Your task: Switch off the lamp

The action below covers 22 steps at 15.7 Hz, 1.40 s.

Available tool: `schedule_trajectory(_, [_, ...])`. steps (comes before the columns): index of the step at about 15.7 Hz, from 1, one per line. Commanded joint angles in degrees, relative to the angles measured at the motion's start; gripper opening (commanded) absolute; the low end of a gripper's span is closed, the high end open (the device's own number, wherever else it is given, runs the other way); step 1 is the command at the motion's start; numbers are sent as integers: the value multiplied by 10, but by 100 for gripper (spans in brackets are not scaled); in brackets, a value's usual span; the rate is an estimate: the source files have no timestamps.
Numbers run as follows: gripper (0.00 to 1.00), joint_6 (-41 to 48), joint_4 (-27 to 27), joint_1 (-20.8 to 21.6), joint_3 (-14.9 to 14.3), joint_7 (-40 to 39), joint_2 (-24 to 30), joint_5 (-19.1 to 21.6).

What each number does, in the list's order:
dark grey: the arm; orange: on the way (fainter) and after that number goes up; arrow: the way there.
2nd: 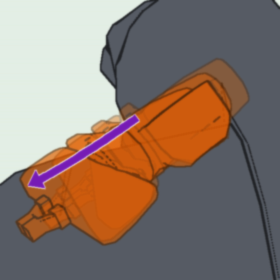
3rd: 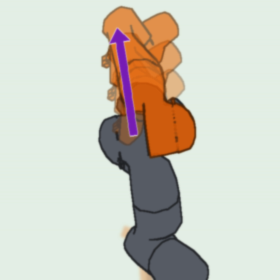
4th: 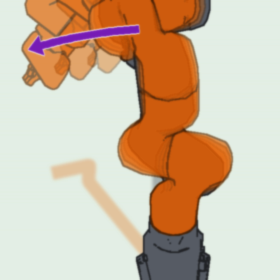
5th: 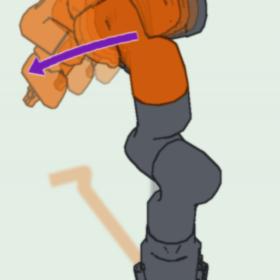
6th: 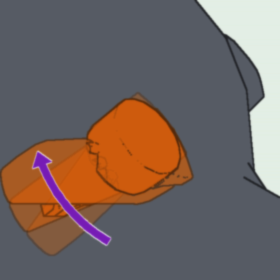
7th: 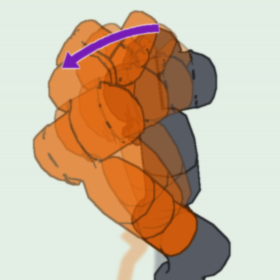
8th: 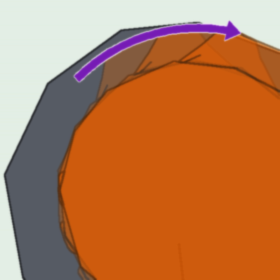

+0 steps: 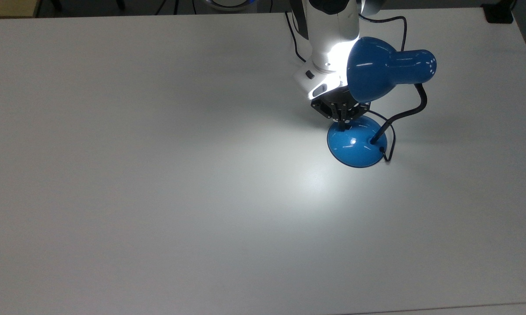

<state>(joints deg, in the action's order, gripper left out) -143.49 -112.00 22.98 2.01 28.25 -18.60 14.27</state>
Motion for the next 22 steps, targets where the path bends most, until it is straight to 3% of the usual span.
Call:
schedule_trajectory(1, [0, -14, -8, 0, 1, 2, -3, 8])
schedule_trajectory(16, [0, -4, -7, -1, 1, 1, -10, 7])
schedule_trajectory(22, [0, 162, -1, -36, 1, -33, 38, -32])
